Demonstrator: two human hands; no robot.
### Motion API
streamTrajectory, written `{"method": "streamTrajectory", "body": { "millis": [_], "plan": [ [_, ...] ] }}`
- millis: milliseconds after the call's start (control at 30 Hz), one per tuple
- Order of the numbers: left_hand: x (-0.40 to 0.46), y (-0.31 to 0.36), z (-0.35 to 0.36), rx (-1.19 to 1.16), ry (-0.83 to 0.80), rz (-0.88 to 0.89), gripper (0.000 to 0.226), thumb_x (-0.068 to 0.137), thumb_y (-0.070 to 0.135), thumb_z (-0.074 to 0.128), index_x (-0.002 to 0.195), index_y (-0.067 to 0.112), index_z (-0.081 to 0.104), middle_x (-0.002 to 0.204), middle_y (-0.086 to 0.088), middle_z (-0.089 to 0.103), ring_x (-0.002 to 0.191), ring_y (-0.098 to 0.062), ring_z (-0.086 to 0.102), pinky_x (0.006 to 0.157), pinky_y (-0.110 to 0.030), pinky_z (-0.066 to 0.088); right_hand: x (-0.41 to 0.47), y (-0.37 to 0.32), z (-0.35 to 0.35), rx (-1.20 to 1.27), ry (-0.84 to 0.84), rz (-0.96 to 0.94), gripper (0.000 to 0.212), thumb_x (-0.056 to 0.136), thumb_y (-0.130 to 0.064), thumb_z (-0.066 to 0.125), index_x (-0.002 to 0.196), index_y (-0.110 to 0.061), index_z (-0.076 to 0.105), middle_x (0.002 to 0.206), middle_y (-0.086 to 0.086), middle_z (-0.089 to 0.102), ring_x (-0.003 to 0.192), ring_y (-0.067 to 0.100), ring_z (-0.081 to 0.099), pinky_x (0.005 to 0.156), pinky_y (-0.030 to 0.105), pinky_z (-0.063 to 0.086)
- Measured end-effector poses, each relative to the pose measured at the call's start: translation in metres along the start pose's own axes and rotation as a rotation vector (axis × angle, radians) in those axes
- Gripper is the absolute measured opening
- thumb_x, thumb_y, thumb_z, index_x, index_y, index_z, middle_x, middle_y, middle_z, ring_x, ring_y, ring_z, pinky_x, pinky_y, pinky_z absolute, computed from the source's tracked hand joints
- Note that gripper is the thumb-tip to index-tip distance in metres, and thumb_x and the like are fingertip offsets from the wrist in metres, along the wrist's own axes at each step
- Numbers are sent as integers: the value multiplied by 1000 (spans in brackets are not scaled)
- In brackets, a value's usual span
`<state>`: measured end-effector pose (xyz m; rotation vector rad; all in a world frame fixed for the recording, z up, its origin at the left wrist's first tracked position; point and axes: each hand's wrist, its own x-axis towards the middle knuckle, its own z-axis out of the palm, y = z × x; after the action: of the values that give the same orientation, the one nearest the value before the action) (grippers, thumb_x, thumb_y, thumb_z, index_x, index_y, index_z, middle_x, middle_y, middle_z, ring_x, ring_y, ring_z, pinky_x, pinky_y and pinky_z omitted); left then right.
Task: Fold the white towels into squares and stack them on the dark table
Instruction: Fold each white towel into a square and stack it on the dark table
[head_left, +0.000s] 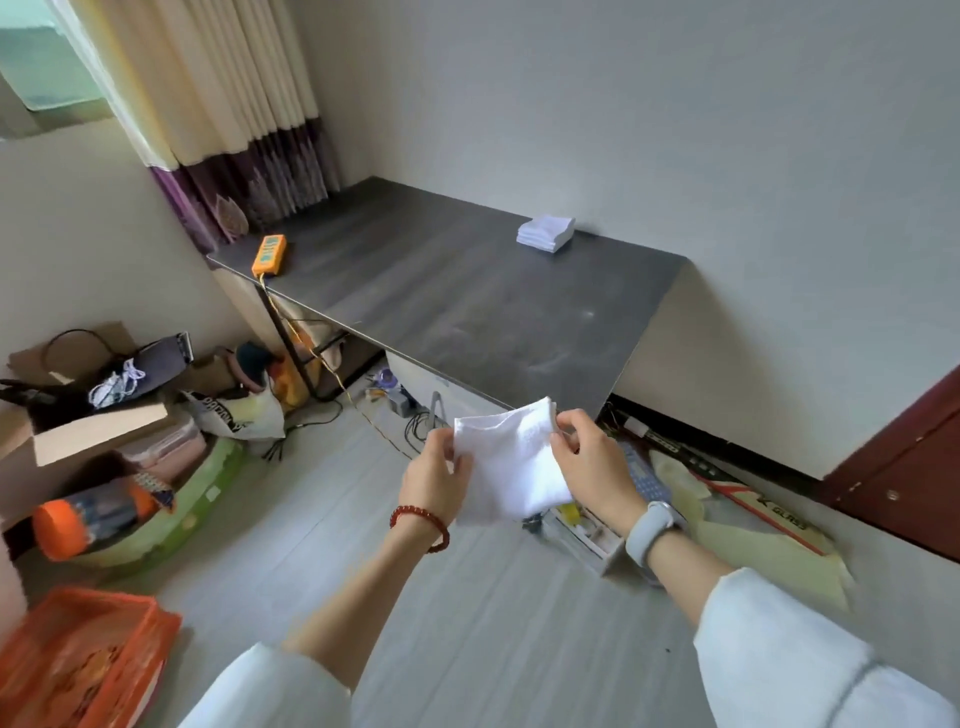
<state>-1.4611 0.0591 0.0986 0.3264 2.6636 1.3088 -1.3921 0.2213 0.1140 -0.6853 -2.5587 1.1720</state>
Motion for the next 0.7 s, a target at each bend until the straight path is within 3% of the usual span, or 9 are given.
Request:
{"method": "streamTrajectory", "body": {
  "millis": [167, 400, 467, 600, 700],
  "plan": [
    [155, 23, 9, -38, -71, -5, 18, 89, 20, 56, 104, 12, 60, 95, 1, 61, 89, -15, 54, 74, -22, 38, 132, 1, 13, 93, -31, 124, 14, 92, -22, 49, 100, -12, 55, 62, -7, 47, 59, 12, 43, 55, 26, 31],
    [370, 44, 52, -65, -222, -97, 20, 87, 22, 57, 104, 12, 63, 104, -2, 64, 94, -19, 59, 83, -31, 49, 336, 21, 41, 229, -121, 279, 19, 92, -29, 47, 94, -13, 55, 68, -1, 53, 61, 14, 49, 56, 27, 39],
    [424, 52, 61, -73, -348, -133, 23, 86, 18, 57, 108, 12, 62, 101, -3, 65, 88, -20, 61, 77, -34, 51, 390, 23, 46, 227, -124, 313, 23, 91, -23, 47, 94, -1, 56, 68, 5, 52, 60, 17, 46, 56, 29, 38],
    [523, 74, 70, -111, -443, -153, 25, 87, 8, 57, 112, 9, 61, 85, -2, 62, 65, -10, 57, 52, -20, 49, 481, 22, 55, 215, -83, 377, 31, 87, -18, 47, 94, 12, 52, 69, 10, 49, 62, 21, 45, 58, 31, 36],
    [596, 94, 82, -112, -406, -119, 23, 85, 13, 60, 108, 10, 64, 87, -3, 64, 70, -16, 58, 57, -25, 48, 544, 21, 54, 236, -2, 403, 30, 88, -20, 48, 96, 8, 54, 76, 17, 58, 66, 24, 50, 61, 33, 38]
  ]
}}
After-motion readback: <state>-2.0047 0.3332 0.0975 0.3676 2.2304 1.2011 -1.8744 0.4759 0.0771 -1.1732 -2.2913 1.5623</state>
